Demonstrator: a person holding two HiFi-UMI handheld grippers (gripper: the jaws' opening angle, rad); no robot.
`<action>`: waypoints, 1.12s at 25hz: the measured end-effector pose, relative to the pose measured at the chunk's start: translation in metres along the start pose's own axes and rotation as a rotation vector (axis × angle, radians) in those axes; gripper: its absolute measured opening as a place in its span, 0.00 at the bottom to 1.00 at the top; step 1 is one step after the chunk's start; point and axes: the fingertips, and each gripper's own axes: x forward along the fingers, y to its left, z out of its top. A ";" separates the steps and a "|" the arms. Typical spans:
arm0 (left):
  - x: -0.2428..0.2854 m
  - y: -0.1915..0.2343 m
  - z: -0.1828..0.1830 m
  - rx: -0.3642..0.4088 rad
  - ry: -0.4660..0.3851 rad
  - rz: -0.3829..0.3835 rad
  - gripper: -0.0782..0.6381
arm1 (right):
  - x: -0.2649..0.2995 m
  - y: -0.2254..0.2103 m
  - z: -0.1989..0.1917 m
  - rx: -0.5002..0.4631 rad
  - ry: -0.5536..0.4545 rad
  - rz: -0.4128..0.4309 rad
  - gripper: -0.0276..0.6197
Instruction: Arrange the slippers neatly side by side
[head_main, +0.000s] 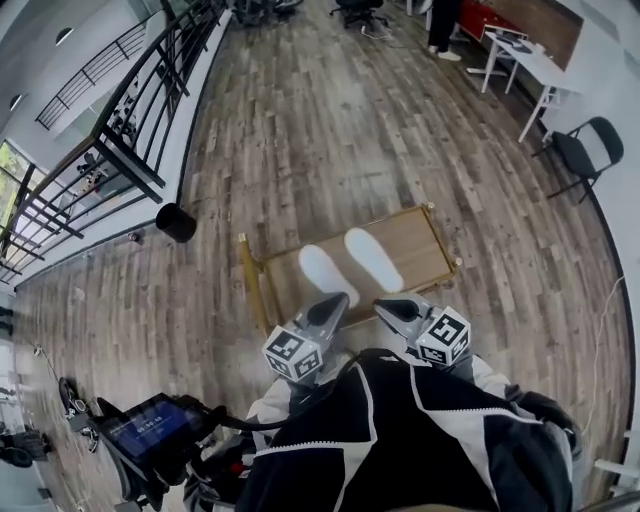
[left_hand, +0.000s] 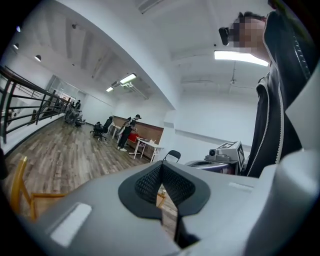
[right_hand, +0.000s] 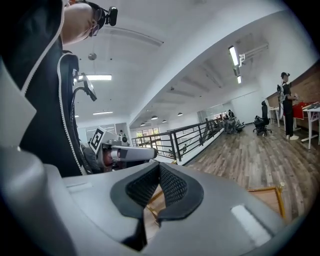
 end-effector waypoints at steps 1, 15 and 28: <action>0.000 0.005 0.000 -0.004 0.004 -0.011 0.13 | 0.007 -0.002 0.000 0.005 0.001 -0.005 0.05; 0.000 0.037 -0.014 -0.030 0.022 -0.086 0.13 | 0.062 -0.008 -0.001 -0.013 0.019 0.005 0.05; 0.032 0.049 -0.006 -0.047 -0.038 0.120 0.13 | 0.054 -0.052 0.008 -0.033 0.049 0.194 0.05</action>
